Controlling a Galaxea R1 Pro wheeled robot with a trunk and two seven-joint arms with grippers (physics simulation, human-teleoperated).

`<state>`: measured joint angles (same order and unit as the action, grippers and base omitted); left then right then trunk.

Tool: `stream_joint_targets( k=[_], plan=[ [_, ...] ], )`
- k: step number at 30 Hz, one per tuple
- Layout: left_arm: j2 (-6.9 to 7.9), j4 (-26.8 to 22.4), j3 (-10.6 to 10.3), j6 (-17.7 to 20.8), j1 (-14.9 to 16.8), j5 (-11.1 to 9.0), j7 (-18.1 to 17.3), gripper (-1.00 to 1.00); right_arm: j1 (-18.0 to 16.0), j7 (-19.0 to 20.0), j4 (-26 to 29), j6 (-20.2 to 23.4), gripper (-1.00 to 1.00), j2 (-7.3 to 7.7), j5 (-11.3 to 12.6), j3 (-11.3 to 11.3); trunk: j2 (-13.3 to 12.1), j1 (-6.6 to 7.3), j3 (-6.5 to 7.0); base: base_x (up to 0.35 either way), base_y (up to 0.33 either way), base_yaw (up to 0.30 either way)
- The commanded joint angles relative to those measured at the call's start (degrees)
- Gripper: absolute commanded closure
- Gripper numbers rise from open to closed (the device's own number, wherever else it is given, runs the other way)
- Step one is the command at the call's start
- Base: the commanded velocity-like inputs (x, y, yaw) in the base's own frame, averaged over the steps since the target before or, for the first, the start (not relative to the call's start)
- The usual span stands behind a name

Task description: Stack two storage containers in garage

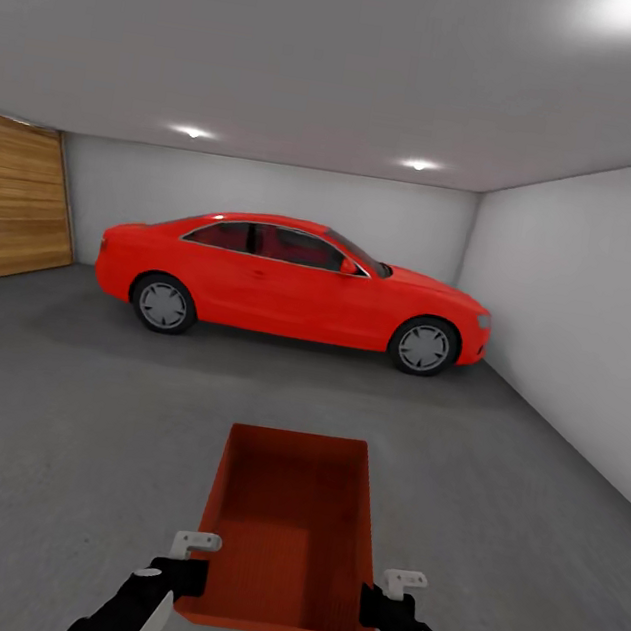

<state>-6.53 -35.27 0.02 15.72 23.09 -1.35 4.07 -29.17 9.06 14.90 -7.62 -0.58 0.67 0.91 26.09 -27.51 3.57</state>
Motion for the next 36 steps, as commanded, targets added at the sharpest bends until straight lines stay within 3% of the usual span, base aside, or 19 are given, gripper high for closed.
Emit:
stream_joint_targets(
  k=[1,36],
  plan=[
    [0.88,-0.2,-0.2,0.3,0.0,-0.2,0.1,1.00,0.0,0.7,-0.2,-0.2,1.00,0.40,0.0,-0.7,0.0,-0.04,-0.02,0.104,0.000,-0.018],
    [0.98,-0.2,-0.2,0.3,0.0,-0.2,0.1,1.00,0.0,0.7,-0.2,-0.1,1.00,0.40,0.0,-0.7,0.0,-0.04,-0.02,0.028,0.000,-0.264]
  ],
)
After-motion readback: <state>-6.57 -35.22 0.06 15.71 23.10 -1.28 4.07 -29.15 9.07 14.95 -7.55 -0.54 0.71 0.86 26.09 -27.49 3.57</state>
